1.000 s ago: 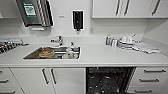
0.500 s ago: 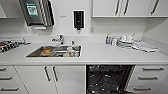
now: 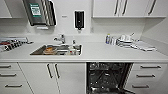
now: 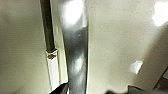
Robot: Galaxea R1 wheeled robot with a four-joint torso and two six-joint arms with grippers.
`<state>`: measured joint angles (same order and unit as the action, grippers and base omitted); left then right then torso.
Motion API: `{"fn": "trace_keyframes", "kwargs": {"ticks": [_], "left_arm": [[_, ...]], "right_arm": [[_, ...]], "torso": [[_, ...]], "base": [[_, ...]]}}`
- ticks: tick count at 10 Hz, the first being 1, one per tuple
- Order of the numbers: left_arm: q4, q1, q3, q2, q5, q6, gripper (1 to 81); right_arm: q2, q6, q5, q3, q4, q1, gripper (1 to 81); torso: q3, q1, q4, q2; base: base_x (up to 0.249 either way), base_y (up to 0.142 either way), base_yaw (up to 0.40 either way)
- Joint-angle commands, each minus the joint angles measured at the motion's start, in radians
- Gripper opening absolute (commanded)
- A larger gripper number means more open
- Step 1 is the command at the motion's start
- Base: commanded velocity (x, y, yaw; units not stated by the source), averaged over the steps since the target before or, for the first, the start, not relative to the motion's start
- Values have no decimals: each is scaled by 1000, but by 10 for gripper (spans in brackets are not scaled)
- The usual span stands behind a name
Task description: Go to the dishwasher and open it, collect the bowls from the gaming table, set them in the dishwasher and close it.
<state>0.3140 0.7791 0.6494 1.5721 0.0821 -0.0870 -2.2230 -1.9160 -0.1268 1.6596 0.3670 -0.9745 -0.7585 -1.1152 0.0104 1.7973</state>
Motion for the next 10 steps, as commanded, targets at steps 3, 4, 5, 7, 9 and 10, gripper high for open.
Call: {"fn": "trace_keyframes", "kwargs": {"ticks": [3, 4, 5, 7, 9, 10], "left_arm": [[2, -73, -28, -24, 16, -2, 811], [0, -73, -20, -18, 21, -2, 811], [2, -73, -14, -9, 21, -2, 811], [0, -70, 10, 17, 48, -2, 811], [-18, -28, 100, 89, 113, -3, 811], [-32, 27, 183, 134, 108, -2, 811]], "right_arm": [[7, 8, -116, 28, 1, 7, 811], [7, 8, -116, 29, 1, 7, 811], [9, 8, -116, 28, 1, 7, 811], [7, 72, -112, 29, 42, 7, 811], [-17, 228, -106, 49, 119, -20, 811], [-39, 325, -105, 78, 159, -57, 811]], "torso": [[0, 0, 0, 0], [0, 0, 0, 0], [0, 0, 0, 0], [0, 0, 0, 0], [0, 0, 0, 0], [0, 0, 0, 0]], "base": [[-98, 0, 0], [-97, 0, 0], [0, 0, 0], [0, 0, 0], [0, 0, 0], [0, 0, 0]]}}
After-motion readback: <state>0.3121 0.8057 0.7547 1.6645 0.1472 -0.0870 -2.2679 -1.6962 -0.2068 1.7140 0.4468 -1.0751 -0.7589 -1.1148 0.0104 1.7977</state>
